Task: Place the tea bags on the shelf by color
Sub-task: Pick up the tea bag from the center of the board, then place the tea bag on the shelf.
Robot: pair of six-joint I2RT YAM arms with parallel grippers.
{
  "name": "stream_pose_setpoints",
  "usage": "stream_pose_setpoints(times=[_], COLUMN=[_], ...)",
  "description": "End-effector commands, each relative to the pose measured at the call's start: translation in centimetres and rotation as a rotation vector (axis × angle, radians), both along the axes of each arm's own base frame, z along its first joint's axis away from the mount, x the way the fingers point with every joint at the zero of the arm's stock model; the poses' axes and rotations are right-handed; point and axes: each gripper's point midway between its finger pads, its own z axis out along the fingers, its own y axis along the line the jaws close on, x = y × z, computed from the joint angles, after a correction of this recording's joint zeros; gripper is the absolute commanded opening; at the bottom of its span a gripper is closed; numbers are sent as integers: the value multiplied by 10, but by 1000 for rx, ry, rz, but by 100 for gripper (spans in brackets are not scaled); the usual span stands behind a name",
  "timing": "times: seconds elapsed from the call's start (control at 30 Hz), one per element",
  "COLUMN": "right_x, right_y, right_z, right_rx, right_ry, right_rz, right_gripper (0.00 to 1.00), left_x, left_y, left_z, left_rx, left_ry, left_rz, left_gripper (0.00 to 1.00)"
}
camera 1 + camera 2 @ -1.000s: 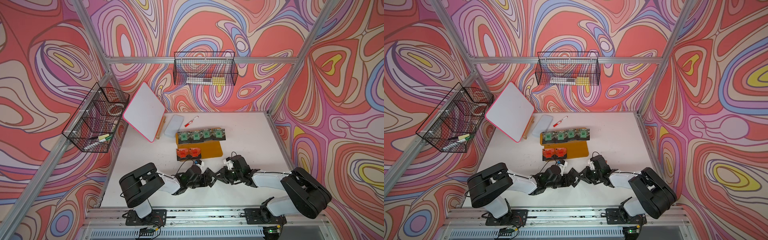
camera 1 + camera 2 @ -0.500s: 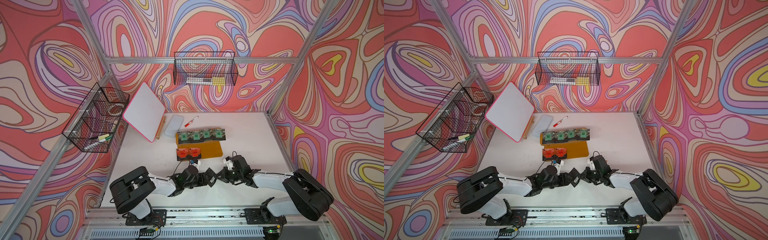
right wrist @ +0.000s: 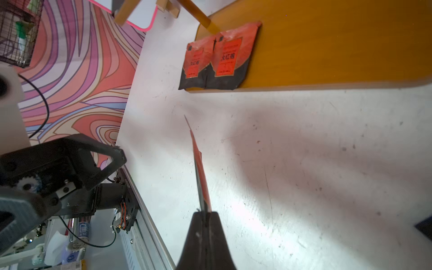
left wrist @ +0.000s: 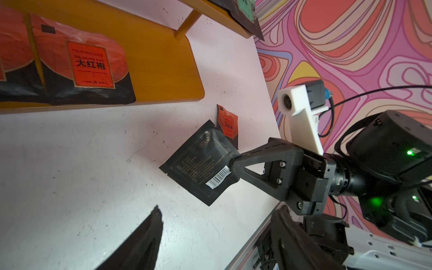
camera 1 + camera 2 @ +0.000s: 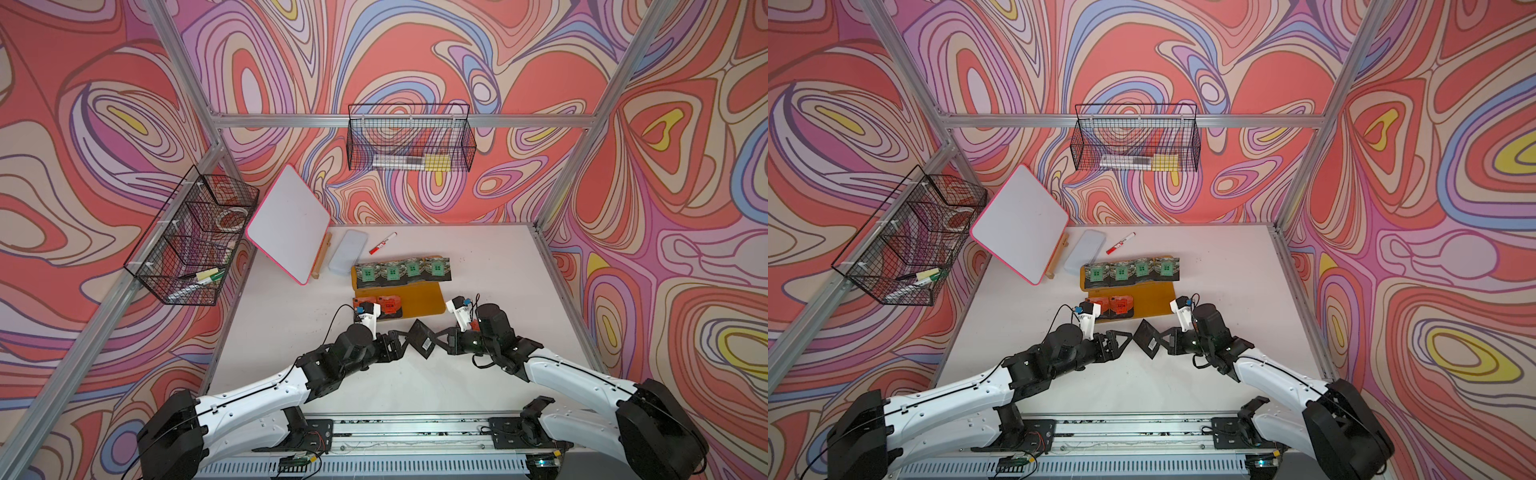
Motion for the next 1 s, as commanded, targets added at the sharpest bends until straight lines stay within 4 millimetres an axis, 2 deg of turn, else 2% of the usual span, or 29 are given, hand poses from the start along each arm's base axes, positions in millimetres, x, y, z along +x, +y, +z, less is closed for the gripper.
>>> stream_pose_setpoints(times=[0.0, 0.17, 0.3, 0.47, 0.57, 0.83, 0.97], right_x=[-1, -15, -31, -47, -54, -60, -61], right_y=[7, 18, 23, 26, 28, 33, 33], right_z=[22, 43, 57, 72, 78, 84, 85], right_rx=[13, 73, 128, 198, 243, 279, 275], right_ry=[-156, -271, -348, -401, -408, -390, -387], right_rz=[95, 227, 323, 401, 437, 479, 485], right_gripper=[0, 0, 0, 0, 0, 0, 0], left_x=[-11, -22, -26, -33, -35, -37, -34], left_y=[-3, -5, 5, 9, 7, -11, -14], left_z=[2, 28, 47, 54, 51, 51, 48], left_rx=[76, 90, 58, -29, -32, -48, -36], left_ry=[-57, -243, -343, -386, -384, -371, -361], left_rz=[-119, -265, -300, -354, -382, -476, -480], left_gripper=[82, 84, 84, 82, 77, 54, 29])
